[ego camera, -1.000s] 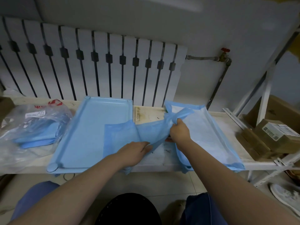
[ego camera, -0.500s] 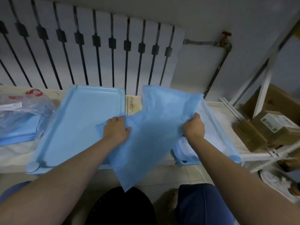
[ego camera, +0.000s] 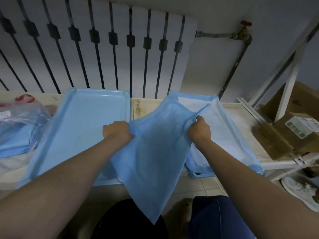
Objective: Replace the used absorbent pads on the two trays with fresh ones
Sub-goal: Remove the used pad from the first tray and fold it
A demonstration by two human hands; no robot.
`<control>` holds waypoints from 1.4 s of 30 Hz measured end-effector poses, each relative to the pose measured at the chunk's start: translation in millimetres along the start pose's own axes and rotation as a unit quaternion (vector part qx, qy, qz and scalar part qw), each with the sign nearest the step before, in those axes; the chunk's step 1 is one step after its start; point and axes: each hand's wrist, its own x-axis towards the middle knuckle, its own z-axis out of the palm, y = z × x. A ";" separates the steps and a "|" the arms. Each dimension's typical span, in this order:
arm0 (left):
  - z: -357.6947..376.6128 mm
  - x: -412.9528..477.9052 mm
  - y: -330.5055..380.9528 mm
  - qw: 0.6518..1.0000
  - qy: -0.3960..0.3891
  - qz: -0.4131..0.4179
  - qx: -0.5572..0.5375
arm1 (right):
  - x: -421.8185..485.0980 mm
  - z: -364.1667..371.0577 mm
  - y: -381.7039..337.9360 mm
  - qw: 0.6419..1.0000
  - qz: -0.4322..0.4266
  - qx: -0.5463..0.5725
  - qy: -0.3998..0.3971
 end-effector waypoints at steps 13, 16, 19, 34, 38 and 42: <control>2.6 -42.5 5.8 0.992 0.013 -0.016 -0.125 | -28.6 22.9 -7.8 0.986 0.002 0.120 -0.116; 2.9 -48.4 7.2 0.994 0.027 -0.009 -0.107 | -46.6 31.3 3.2 0.987 -0.067 0.058 -0.134; -1.0 -51.5 5.5 0.994 0.026 0.012 -0.101 | -57.0 30.8 3.7 0.973 -0.108 -0.089 -0.183; 10.9 -71.2 48.3 0.986 -0.092 0.008 -0.140 | -22.0 -38.7 -16.3 0.982 -0.140 -0.118 -0.038; 24.5 -76.2 62.5 0.997 -0.016 0.069 -0.020 | -29.8 -36.2 6.1 0.988 -0.070 -0.116 -0.076; 34.8 -69.7 71.6 0.988 -0.004 0.154 -0.015 | -27.9 -37.5 10.5 0.991 -0.078 -0.077 -0.071</control>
